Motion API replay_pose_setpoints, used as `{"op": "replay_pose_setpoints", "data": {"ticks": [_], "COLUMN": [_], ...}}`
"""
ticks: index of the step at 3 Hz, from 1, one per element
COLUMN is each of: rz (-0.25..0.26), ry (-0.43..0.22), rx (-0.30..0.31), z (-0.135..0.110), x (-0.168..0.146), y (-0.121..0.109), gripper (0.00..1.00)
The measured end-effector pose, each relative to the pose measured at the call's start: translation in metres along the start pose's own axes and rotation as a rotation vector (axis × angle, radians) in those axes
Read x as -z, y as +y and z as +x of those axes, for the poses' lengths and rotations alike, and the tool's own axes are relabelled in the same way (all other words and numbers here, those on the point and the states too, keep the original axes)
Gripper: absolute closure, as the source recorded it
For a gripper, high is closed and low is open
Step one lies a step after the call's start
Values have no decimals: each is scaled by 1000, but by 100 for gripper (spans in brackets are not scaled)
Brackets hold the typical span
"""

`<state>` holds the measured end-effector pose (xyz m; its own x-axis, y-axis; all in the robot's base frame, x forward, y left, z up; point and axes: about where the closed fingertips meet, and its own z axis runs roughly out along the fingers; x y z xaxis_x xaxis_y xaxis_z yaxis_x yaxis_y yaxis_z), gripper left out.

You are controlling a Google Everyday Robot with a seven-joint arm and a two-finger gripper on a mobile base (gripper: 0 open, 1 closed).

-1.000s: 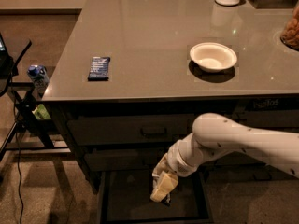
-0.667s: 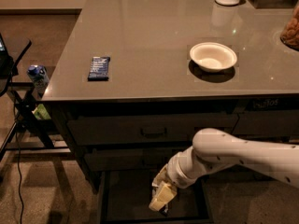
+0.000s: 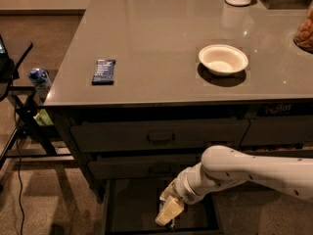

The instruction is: Place rxbar chocolate into bottom drawer

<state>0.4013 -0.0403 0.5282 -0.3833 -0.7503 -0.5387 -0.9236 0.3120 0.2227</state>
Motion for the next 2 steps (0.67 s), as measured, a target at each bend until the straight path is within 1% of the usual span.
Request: {"op": "replay_pose_setpoints", "data": {"ticks": [1,2], "rz": [22,67], "ry": [-17,-30], "rx": [-64,-138], "z": [21,54], "x": [-21,-45], "y": [-13,-37], "gripper": [100,100]}}
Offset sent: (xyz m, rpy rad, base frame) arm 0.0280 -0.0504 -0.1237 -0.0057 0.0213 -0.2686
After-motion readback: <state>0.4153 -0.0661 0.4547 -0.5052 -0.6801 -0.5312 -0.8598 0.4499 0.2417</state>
